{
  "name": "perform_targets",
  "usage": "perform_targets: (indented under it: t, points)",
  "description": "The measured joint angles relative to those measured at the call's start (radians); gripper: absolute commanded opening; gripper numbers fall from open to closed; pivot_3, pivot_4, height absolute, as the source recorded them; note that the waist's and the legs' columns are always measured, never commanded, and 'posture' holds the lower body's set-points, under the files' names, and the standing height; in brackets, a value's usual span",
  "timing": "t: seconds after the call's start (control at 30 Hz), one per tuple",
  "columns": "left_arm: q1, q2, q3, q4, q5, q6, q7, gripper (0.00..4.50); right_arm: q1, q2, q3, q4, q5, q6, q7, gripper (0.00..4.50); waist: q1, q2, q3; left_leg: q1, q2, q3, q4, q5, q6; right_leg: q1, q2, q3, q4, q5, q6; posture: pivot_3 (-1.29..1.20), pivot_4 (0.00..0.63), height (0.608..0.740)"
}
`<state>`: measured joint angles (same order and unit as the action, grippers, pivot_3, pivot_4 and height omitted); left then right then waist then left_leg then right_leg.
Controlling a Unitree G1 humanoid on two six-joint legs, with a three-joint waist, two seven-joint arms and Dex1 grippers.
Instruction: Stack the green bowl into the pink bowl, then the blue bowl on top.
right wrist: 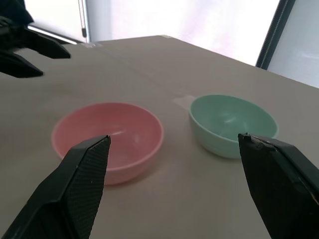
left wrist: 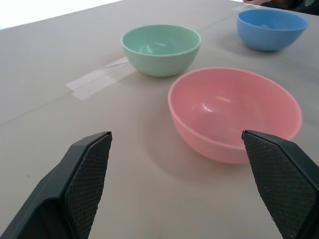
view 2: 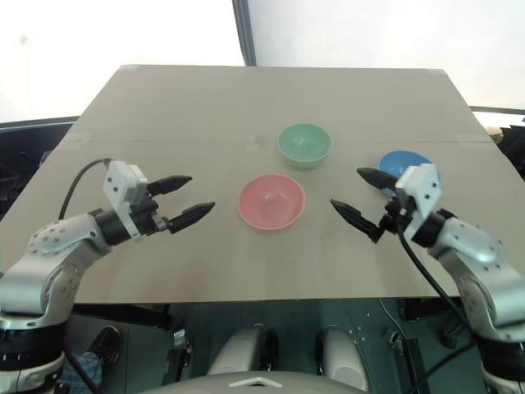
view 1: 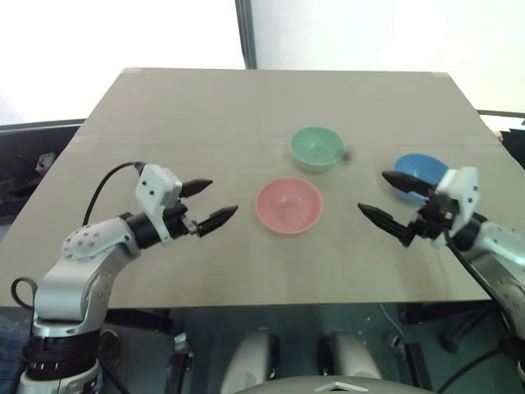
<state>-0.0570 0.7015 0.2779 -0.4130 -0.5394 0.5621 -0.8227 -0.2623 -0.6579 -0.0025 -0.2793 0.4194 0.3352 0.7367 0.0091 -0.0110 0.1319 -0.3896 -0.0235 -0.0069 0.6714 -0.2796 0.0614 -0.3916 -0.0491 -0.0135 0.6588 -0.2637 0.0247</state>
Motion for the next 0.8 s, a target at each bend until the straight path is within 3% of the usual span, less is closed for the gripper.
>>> perform_targets:
  t: [0.23,0.5,0.67,0.8]
  points:
    - [-0.004,0.008,0.0,-0.033,-0.031,0.001,-0.003,4.42,-0.421,0.145,0.274,0.438,-0.327,-0.112,-0.012,4.33,-0.006,0.001,0.001,-0.003,-0.001,0.0,-0.002,0.002,-0.004,-0.004,0.0,0.0,-0.001,0.0,0.0,0.0,0.15,0.74]
    - [-0.008,0.026,-0.005,-0.037,-0.043,0.001,-0.012,4.42,-0.674,0.292,0.397,0.847,-0.535,-0.129,-0.046,4.33,-0.009,0.001,0.001,-0.006,-0.002,-0.001,-0.003,0.002,-0.004,-0.005,0.0,0.0,-0.004,0.0,0.0,0.0,0.15,0.74]
    - [-0.009,0.031,-0.007,-0.038,-0.046,-0.001,-0.022,4.5,-0.75,0.341,0.427,1.007,-0.626,-0.127,-0.071,2.68,-0.024,0.001,0.001,-0.005,-0.002,-0.001,-0.003,0.002,-0.004,-0.005,0.0,0.0,-0.002,0.0,0.0,0.0,0.15,0.74]
    - [-0.013,0.033,-0.008,-0.038,-0.046,-0.002,-0.025,4.5,-0.769,0.372,0.427,1.067,-0.659,-0.154,-0.07,0.84,-0.029,0.002,0.001,-0.005,-0.002,-0.001,-0.003,0.003,-0.005,-0.005,0.0,0.0,-0.002,0.0,0.0,0.0,0.15,0.74]
